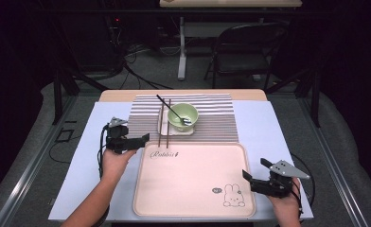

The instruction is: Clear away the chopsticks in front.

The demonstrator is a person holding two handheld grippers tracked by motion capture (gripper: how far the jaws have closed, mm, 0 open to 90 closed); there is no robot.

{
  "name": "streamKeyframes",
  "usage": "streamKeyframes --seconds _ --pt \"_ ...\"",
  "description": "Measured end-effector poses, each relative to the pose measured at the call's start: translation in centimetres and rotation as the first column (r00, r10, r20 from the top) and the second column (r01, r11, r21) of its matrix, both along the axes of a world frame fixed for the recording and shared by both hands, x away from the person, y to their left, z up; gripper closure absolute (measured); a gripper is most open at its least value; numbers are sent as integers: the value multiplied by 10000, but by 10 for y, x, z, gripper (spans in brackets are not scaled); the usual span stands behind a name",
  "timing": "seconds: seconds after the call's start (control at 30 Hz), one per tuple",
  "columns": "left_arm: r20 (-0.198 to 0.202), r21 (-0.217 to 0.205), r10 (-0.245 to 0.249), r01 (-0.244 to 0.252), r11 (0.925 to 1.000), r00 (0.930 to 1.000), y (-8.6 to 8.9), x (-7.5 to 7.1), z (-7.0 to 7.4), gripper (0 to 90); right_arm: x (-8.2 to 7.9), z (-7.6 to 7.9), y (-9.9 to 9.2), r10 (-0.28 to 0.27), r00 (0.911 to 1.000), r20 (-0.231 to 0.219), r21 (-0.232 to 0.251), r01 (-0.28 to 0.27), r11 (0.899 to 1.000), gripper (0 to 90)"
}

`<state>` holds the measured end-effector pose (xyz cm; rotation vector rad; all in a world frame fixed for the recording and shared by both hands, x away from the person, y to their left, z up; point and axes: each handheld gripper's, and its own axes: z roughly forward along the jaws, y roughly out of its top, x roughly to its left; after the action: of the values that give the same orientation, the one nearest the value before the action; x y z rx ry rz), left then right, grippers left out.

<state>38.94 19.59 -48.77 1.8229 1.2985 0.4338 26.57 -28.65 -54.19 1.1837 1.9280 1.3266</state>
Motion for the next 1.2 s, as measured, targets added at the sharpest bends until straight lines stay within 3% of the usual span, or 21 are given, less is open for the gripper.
streamKeyframes --seconds 0.5,0.6,1.2 --pt "-397 -166 727 -734 9972 9966 -6 32 -9 97 0 0 0 16 10000 -8 41 -16 10000 139" --pt "-534 -308 788 -805 9963 9955 -9 40 -10 110 0 0 0 25 10000 -6 43 -25 10000 139" --pt "-651 -138 1039 -1050 9944 9925 -28 72 -7 128 0 0 -1 69 10000 5 96 -69 9999 139"
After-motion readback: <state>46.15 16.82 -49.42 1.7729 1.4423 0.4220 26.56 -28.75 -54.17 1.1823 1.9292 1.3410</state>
